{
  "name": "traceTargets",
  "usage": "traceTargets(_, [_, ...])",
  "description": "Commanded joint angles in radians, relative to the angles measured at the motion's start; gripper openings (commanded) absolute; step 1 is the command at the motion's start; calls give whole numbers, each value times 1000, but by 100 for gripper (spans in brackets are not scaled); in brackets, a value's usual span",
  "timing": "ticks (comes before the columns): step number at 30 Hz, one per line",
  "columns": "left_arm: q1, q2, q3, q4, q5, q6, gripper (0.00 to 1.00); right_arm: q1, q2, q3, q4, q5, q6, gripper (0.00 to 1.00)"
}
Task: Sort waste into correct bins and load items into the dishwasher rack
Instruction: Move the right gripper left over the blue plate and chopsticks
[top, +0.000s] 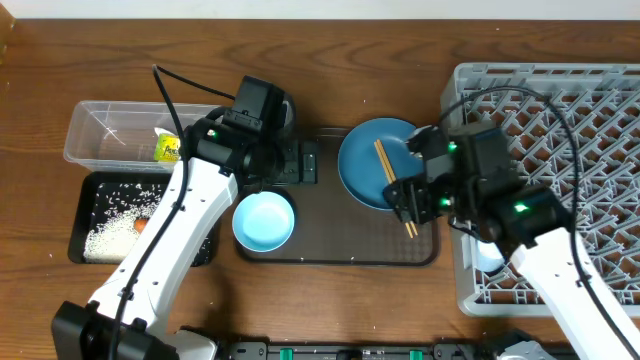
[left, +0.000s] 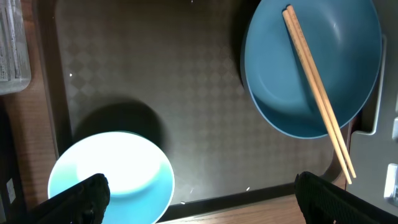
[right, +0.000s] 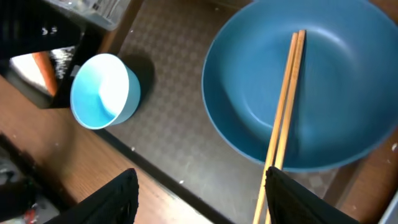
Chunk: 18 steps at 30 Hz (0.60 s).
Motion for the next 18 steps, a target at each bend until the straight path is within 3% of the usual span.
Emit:
traceTargets(1, [3, 6, -4, -5, -6, 3, 98, 40, 45, -3, 27, 108, 9, 64])
traceTargets(10, [3, 6, -4, -5, -6, 3, 98, 64, 177, -3, 178, 164, 8, 62])
traceTargets(18, [3, 6, -4, -5, -6, 3, 98, 64, 259, -3, 247, 241, 7, 53])
